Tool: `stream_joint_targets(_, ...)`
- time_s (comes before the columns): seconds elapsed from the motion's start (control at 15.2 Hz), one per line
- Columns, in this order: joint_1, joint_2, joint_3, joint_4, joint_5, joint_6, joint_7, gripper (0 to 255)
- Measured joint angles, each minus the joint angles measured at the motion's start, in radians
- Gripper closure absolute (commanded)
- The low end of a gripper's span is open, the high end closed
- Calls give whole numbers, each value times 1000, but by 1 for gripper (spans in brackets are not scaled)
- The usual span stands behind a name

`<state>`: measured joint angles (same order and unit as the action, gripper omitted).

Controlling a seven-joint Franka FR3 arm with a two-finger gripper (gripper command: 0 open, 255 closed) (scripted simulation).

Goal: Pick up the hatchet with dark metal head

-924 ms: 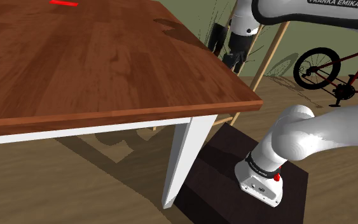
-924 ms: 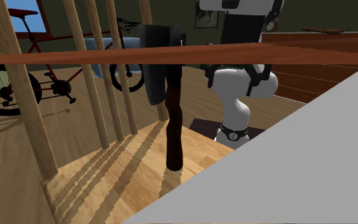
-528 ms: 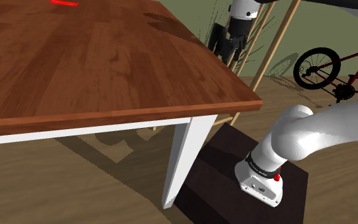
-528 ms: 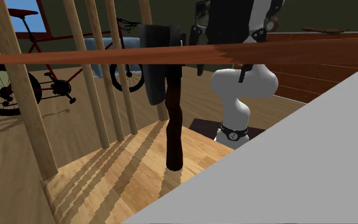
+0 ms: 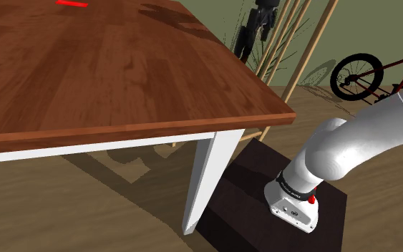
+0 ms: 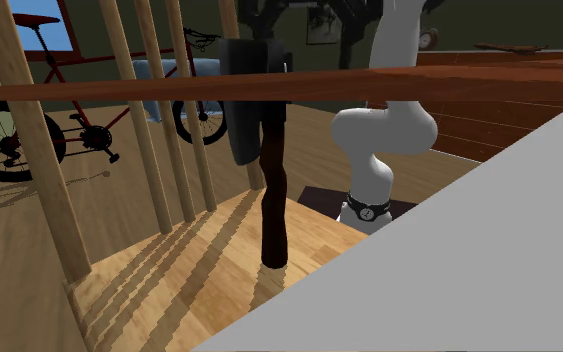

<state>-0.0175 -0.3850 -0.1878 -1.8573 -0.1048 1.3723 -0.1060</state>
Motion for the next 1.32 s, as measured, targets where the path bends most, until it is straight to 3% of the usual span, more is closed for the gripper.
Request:
stream_joint_targets(0.33,-6,149,-44,231,28,-87,-66,0)
stream_joint_targets(0.79,-9,131,-48,135,25,-9,-66,0)
stream_joint_targets(0.86,-9,129,-48,128,24,-3,-66,255)
stream_joint_targets(1.32,-9,128,-48,123,24,2,-66,255)
